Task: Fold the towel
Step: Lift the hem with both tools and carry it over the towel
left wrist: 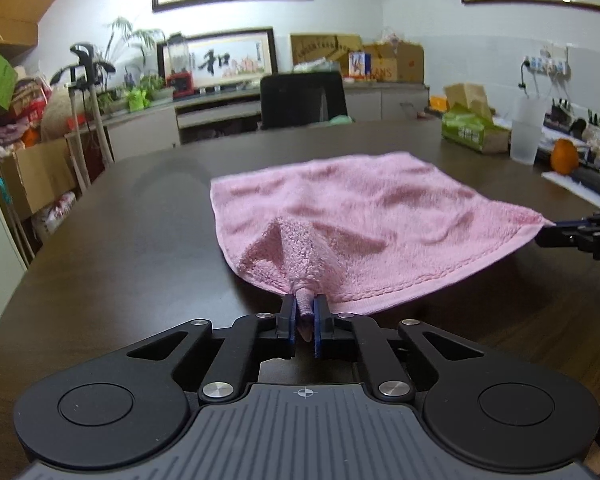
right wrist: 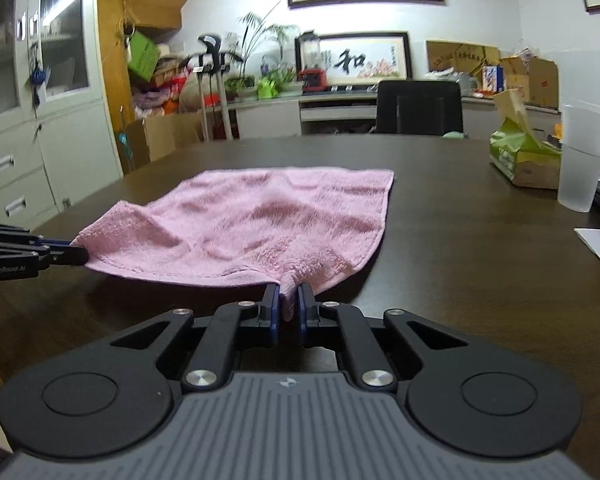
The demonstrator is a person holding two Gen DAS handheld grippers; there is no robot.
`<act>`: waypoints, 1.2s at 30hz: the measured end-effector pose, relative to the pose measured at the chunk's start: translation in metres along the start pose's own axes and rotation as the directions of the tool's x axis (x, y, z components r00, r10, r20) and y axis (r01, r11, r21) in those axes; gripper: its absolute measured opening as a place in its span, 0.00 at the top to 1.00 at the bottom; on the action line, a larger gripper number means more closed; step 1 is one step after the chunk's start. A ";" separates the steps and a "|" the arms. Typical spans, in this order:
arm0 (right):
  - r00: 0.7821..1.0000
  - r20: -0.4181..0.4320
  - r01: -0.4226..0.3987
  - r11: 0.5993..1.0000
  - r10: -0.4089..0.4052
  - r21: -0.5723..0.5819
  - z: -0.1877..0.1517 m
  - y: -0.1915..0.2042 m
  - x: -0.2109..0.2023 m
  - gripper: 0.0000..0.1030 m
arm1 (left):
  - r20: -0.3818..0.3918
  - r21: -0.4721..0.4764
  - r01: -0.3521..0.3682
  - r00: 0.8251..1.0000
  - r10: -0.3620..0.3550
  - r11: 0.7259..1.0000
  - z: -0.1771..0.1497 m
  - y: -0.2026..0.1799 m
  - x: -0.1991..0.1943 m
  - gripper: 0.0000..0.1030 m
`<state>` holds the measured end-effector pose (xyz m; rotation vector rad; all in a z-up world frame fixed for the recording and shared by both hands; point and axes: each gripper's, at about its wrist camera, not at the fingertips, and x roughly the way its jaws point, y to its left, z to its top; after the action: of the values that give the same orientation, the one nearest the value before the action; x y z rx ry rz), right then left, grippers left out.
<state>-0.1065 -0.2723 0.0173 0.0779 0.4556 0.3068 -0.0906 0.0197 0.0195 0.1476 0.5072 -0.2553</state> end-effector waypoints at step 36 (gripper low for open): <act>0.994 0.028 0.103 0.994 -0.104 0.038 0.123 -0.030 0.137 0.92 | -0.127 -0.119 -0.111 0.987 0.096 0.987 0.113 0.045 0.150 0.91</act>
<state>0.0731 -0.2589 0.0657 0.0942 0.4338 0.1947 0.1001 0.0092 0.0463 0.0662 0.6326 -0.1121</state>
